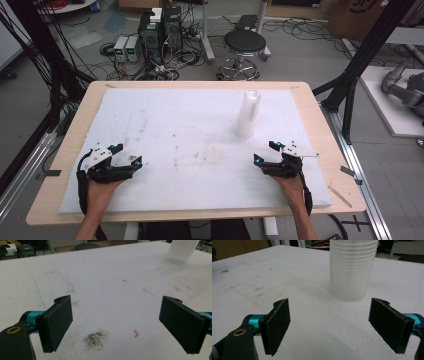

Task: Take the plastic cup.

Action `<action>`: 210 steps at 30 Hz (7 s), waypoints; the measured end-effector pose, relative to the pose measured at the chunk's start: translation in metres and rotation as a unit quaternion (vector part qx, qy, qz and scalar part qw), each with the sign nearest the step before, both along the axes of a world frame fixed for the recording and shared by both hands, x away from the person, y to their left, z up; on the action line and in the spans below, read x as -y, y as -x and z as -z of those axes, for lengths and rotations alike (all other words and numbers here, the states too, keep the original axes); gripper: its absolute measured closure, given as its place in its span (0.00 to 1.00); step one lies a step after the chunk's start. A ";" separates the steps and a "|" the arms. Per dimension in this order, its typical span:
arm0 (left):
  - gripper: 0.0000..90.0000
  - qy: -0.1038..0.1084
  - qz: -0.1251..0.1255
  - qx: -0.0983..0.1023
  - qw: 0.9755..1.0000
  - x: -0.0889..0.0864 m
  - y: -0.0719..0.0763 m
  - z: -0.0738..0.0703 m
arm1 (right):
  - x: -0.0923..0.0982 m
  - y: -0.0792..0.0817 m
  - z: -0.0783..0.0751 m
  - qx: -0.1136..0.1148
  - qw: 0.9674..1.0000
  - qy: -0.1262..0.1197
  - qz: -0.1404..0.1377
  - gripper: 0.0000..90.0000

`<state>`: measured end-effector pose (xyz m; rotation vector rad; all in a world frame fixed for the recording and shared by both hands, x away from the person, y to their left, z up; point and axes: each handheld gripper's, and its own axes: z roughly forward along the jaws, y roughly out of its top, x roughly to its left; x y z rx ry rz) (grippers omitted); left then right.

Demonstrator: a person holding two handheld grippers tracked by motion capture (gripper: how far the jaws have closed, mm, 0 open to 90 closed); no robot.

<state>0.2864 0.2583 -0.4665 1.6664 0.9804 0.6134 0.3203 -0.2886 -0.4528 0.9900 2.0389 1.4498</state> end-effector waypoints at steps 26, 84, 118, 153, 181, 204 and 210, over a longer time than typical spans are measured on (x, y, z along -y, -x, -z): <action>0.13 0.001 0.000 -0.003 1.000 0.000 -0.001 0.000 | -0.001 -0.004 -0.001 -0.021 1.000 0.003 -0.018 0.19; 0.13 -0.001 0.006 -0.004 1.000 0.000 -0.001 0.000 | 0.004 -0.138 -0.143 -0.030 0.983 0.025 -0.177 0.19; 0.13 -0.004 0.007 -0.005 1.000 0.001 -0.001 0.000 | -0.023 -0.158 -0.116 -0.064 0.976 0.042 -0.202 0.19; 0.13 -0.005 0.008 -0.006 1.000 0.001 -0.001 0.000 | -0.028 -0.158 -0.114 -0.063 0.977 0.069 -0.190 0.36; 0.13 -0.005 0.007 -0.006 1.000 0.001 -0.001 0.000 | -0.028 -0.154 -0.118 -0.056 0.979 0.075 -0.181 0.41; 0.13 -0.005 0.007 -0.007 1.000 0.001 -0.002 0.000 | -0.027 -0.150 -0.123 -0.046 0.980 0.071 -0.180 0.41; 0.13 -0.005 0.008 -0.008 1.000 0.001 -0.002 0.000 | -0.027 -0.150 -0.123 -0.044 0.980 0.069 -0.180 0.41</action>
